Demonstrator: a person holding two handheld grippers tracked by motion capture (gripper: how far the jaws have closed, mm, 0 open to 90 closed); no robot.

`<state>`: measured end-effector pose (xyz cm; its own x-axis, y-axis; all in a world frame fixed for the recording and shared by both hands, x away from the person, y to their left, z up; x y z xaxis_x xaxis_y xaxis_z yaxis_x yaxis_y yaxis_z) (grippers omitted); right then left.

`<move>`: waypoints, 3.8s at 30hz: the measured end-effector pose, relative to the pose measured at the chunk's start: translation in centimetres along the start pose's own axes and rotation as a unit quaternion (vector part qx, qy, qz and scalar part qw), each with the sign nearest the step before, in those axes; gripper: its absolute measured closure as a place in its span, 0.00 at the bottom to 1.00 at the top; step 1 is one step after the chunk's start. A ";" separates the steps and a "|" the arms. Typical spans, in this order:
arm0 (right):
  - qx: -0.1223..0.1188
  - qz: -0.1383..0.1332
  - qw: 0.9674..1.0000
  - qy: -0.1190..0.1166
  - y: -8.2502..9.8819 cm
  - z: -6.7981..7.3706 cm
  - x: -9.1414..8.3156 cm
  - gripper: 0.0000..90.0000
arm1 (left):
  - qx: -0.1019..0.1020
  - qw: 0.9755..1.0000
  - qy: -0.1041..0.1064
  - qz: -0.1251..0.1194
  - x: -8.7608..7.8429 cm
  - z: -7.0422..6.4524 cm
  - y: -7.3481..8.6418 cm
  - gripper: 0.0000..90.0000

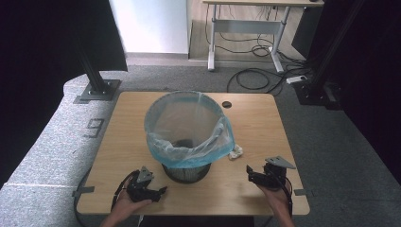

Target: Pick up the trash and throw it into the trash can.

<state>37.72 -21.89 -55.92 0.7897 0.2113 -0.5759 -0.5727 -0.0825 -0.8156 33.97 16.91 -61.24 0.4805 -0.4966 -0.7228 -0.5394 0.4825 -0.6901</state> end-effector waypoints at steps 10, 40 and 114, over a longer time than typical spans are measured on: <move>-0.003 -0.003 1.000 -0.002 -0.3 0.6 0.3 0.12 | 0.000 1.000 0.000 0.000 0.0 0.0 0.0 0.17; -0.011 -0.009 1.000 -0.016 -1.5 2.3 1.7 0.14 | -0.002 1.000 -0.002 0.000 0.0 0.0 0.0 0.17; -0.079 0.030 0.996 -0.019 -2.2 4.9 10.7 0.38 | -0.002 1.000 -0.001 0.001 0.1 0.0 -0.1 0.16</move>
<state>46.34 -14.73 -60.05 0.7443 0.2373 -0.6242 -0.5750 -0.2477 -0.7798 34.02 16.82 -61.25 0.4815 -0.4940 -0.7240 -0.5429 0.4804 -0.6888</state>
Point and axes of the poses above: each handheld gripper's, and its own axes: x roughly forward along the jaws, y roughly out of its underside, z roughly to its left, the point moved 9 cm from there along x, roughly forward along the jaws, and after that the axes turned 2 degrees about y, right-handed, at the moved point
